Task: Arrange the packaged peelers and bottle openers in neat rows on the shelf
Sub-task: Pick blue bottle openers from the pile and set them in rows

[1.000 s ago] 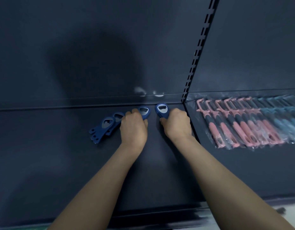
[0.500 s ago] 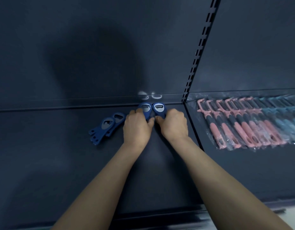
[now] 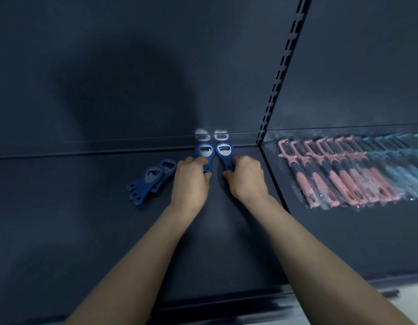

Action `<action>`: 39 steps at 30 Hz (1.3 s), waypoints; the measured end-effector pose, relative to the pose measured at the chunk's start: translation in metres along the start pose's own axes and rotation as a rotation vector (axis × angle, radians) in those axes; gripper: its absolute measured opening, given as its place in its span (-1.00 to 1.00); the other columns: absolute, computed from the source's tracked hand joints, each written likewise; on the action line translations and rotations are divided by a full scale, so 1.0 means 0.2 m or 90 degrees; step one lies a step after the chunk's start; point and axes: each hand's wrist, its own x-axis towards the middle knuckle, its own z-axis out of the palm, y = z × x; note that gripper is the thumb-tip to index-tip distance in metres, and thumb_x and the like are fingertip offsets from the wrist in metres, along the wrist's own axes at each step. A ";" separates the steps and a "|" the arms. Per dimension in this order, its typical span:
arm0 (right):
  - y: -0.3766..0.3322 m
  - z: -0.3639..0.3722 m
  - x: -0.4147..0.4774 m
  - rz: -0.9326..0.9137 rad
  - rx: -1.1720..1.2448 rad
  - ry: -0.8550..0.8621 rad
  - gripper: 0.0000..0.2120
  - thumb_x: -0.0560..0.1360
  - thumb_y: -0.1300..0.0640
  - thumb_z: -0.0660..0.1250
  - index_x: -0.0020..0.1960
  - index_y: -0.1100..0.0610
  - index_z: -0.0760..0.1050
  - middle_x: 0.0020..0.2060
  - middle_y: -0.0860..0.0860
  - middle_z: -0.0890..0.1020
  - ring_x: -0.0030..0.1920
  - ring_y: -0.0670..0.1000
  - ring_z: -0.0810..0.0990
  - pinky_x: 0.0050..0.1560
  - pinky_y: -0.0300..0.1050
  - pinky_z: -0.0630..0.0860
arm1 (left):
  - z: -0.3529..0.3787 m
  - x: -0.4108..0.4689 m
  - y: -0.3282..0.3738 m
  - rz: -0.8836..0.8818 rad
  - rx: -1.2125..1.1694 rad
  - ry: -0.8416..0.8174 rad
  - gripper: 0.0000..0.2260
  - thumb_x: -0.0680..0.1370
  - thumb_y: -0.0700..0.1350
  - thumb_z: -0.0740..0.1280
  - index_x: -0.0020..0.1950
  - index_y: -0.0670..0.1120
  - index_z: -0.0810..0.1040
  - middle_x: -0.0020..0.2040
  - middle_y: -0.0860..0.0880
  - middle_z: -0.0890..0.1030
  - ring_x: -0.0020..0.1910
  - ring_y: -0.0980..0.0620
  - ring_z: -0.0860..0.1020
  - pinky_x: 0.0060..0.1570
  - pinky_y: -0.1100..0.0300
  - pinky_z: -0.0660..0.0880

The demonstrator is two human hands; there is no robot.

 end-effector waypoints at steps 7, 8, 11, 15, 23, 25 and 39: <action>-0.13 0.02 -0.06 -0.126 0.022 0.059 -0.82 0.52 0.23 0.25 0.08 0.25 0.52 0.01 0.16 0.55 0.01 0.17 0.52 -0.11 -0.12 0.42 | -0.22 -0.04 -0.13 -0.026 0.099 0.094 -0.75 0.52 -0.20 0.29 0.20 -0.16 0.52 0.12 -0.16 0.49 0.11 -0.15 0.41 0.08 0.04 0.33; -0.18 0.04 -0.08 -0.140 0.038 0.037 -0.83 0.52 0.20 0.26 0.07 0.23 0.53 0.01 0.16 0.57 0.01 0.18 0.54 -0.06 -0.08 0.47 | -0.26 -0.05 -0.16 -0.056 0.134 0.092 -0.73 0.52 -0.16 0.30 0.21 -0.15 0.50 0.14 -0.17 0.47 0.13 -0.17 0.38 0.10 0.01 0.31; -0.29 0.11 -0.11 -0.163 0.057 -0.034 -0.81 0.52 0.13 0.29 0.08 0.20 0.53 0.00 0.17 0.61 0.03 0.20 0.55 0.04 0.03 0.51 | -0.36 -0.08 -0.27 -0.166 0.190 0.000 -0.55 0.48 0.02 0.37 0.29 -0.14 0.41 0.23 -0.19 0.40 0.22 -0.20 0.32 0.16 -0.07 0.29; -0.40 0.22 -0.14 -0.137 0.026 -0.096 -0.71 0.50 -0.02 0.34 0.04 0.21 0.49 -0.02 0.15 0.59 0.00 0.20 0.54 -0.08 -0.03 0.49 | -0.43 -0.11 -0.38 -0.162 0.125 -0.054 -0.62 0.44 0.01 0.42 0.13 -0.19 0.49 0.09 -0.19 0.50 0.09 -0.17 0.42 0.01 0.04 0.38; -0.54 0.32 -0.16 -0.125 0.011 -0.095 -0.67 0.50 0.12 0.35 0.19 0.23 0.40 0.15 0.19 0.47 0.17 0.19 0.42 0.05 -0.04 0.44 | -0.52 -0.11 -0.50 -0.180 -0.001 -0.039 -0.88 0.46 -0.18 0.37 -0.04 -0.15 0.50 -0.12 -0.08 0.54 -0.17 -0.06 0.48 -0.21 0.14 0.39; -0.57 0.34 -0.16 -0.110 0.018 -0.092 -0.64 0.49 0.21 0.34 0.25 0.22 0.36 0.18 0.19 0.43 0.20 0.18 0.40 0.05 -0.04 0.44 | -0.54 -0.11 -0.53 -0.185 -0.026 -0.026 -0.91 0.48 -0.21 0.34 -0.05 -0.18 0.50 -0.13 -0.08 0.55 -0.17 -0.06 0.50 -0.22 0.13 0.40; -0.78 0.49 -0.22 -0.067 0.065 -0.095 -0.70 0.58 0.02 0.21 0.27 0.08 0.48 0.17 0.19 0.49 0.19 0.20 0.44 0.14 -0.06 0.40 | -0.69 -0.13 -0.75 -0.207 -0.081 -0.025 -0.85 0.56 -0.09 0.28 0.01 -0.17 0.46 -0.14 -0.08 0.53 -0.14 -0.10 0.51 -0.20 0.05 0.43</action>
